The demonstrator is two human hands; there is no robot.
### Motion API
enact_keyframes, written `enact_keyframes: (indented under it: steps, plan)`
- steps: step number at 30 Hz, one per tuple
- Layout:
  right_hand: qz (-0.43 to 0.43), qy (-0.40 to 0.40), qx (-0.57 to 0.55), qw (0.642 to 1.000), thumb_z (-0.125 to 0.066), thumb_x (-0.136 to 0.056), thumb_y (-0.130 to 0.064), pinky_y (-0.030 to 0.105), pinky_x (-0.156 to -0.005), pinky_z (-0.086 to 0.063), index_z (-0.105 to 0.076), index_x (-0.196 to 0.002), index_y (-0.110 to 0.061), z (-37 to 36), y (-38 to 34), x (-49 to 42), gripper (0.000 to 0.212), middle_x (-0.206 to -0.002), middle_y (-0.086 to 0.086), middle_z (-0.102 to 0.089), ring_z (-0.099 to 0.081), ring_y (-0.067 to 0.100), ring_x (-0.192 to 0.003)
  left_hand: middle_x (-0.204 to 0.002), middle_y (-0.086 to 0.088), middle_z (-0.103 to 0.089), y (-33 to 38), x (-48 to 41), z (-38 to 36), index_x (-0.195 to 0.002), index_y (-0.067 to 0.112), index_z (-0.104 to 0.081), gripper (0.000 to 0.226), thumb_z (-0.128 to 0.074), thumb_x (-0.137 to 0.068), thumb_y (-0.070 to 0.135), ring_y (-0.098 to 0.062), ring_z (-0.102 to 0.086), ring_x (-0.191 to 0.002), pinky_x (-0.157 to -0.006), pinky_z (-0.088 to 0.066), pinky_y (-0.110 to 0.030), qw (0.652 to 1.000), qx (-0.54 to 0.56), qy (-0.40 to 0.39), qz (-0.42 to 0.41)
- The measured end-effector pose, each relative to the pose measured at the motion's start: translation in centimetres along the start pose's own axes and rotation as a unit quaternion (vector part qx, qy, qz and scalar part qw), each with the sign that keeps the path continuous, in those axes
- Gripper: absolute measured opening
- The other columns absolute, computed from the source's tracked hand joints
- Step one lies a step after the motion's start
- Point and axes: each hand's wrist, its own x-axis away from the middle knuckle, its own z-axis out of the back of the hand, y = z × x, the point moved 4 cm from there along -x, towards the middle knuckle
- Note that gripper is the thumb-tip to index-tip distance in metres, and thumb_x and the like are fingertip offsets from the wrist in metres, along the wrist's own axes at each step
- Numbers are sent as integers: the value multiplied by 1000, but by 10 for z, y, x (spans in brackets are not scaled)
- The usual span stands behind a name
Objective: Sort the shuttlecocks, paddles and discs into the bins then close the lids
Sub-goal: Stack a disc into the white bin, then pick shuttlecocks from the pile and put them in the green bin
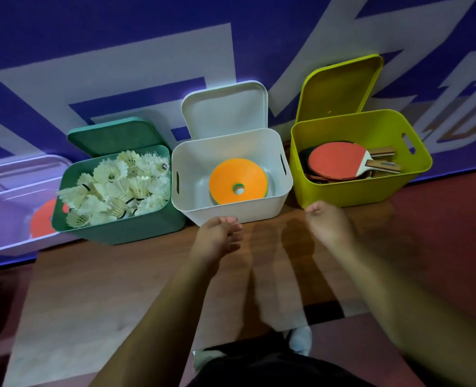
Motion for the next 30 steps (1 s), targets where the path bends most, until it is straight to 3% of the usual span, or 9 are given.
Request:
enact_keyframes:
  steps: [2, 5, 8, 11, 15, 20, 24, 27, 30]
  plan:
    - [-3, 43, 60, 997, -64, -92, -15, 28, -81, -44, -75, -110, -20, 2, 17, -2, 21, -110, 4, -67, -64, 27, -101, -95, -9, -75, -11, 1, -14, -115, 6, -68, 29, -72, -87, 11, -22, -68, -75, -71, -54, -36, 1000, -20, -21, 6]
    - [1, 74, 87, 993, -71, -86, -11, 35, -99, -48, -70, -129, -24, 0, 42, -12, 45, -128, 14, -51, -60, 38, -110, -89, -8, -75, -29, -1, -32, -115, 4, -68, 24, -67, -92, 7, -25, -66, -74, -71, -53, -37, 999, -38, -23, 26]
    - [12, 47, 148, 988, -70, -85, -11, 38, -107, -45, -63, -142, -31, -3, 63, -28, 61, -138, 11, -47, -54, 40, -121, -89, -7, -74, -46, 0, -43, -116, 3, -68, 19, -60, -101, 11, -24, -66, -73, -70, -53, -35, 999, -36, -17, 32]
    - [34, 3, 205, 978, -67, -90, -13, 41, -108, -46, -60, -144, -33, -10, 68, -39, 58, -145, 8, -46, -52, 39, -126, -94, -8, -74, -59, 1, -45, -117, 5, -69, 21, -57, -106, 19, -25, -67, -79, -73, -54, -38, 998, -48, -20, 39]
    - [50, -17, 208, 977, -61, -94, -8, 41, -90, -52, -66, -123, -29, -16, 62, -37, 36, -130, 11, -51, -59, 38, -106, -97, -10, -74, -67, 5, -31, -117, 6, -68, 21, -54, -108, 18, -25, -67, -81, -75, -54, -39, 998, -41, 1, 56]
    - [103, -81, 213, 968, -61, -85, -44, 42, -78, -57, -54, -90, -41, -41, 24, -14, 9, -93, -10, -64, -64, 24, -87, -100, -10, -75, -64, 17, 15, -119, 6, -67, 23, -53, -109, 21, -26, -69, -85, -80, -57, -41, 998, -7, 44, 51]
    - [165, -234, 95, 953, -72, -92, -36, 37, -67, -52, -68, -83, -30, -86, -47, 31, 11, -72, -4, -64, -65, 22, -71, -100, -11, -75, -55, 22, 56, -120, 5, -67, 23, -56, -107, 21, -26, -69, -81, -77, -57, -38, 993, 32, 104, 41]
    - [194, -271, 35, 942, -74, -92, -38, 36, -62, -57, -71, -85, -29, -110, -110, 59, 11, -71, 1, -67, -71, 25, -64, -98, -14, -76, -37, 32, 85, -107, 8, -69, 14, -61, -102, 18, -26, -71, -80, -76, -57, -40, 991, 54, 120, 9]
    - [229, -286, -5, 930, -71, -94, -38, 44, -69, -62, -72, -90, -34, -129, -174, 80, 6, -74, -1, -69, -74, 24, -68, -99, -17, -77, -7, 45, 119, -108, 6, -68, 17, -67, -97, 19, -27, -72, -83, -74, -57, -40, 986, 68, 141, -56]
